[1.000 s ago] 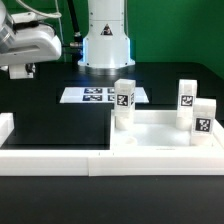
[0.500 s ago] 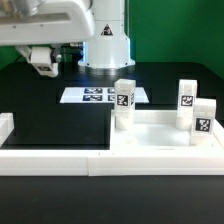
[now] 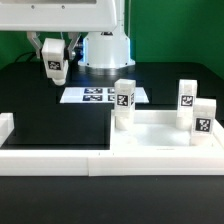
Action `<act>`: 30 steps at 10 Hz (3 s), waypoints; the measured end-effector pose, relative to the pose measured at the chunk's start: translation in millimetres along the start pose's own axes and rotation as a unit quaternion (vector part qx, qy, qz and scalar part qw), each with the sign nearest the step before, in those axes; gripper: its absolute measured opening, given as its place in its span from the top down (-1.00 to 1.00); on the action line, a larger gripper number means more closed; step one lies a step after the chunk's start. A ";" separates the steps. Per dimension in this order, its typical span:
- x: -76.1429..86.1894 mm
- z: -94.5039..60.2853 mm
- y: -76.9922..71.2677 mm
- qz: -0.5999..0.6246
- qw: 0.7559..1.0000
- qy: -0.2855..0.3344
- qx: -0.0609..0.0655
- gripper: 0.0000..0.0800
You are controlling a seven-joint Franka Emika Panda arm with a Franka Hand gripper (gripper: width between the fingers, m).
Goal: Assemble square table
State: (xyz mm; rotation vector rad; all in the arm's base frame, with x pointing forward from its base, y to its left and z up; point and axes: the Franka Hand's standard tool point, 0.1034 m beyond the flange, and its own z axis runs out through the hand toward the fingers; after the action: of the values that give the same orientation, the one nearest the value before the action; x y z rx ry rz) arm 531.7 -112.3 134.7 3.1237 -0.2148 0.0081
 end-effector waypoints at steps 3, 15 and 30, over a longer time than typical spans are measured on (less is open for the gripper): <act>24.4 4.9 -43.8 0.031 0.993 0.118 -0.004 0.27; 66.6 27.4 -119.1 0.058 0.960 0.273 0.001 0.27; 61.7 58.2 -129.9 0.023 0.965 0.262 -0.011 0.27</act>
Offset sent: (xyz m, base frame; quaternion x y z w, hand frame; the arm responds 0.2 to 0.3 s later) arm 0.0778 0.0715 0.0057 0.0017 0.2177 0.0820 0.9726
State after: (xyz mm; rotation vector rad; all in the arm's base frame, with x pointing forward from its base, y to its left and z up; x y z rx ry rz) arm 610.9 7.3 75.6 2.9533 -0.2703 0.8082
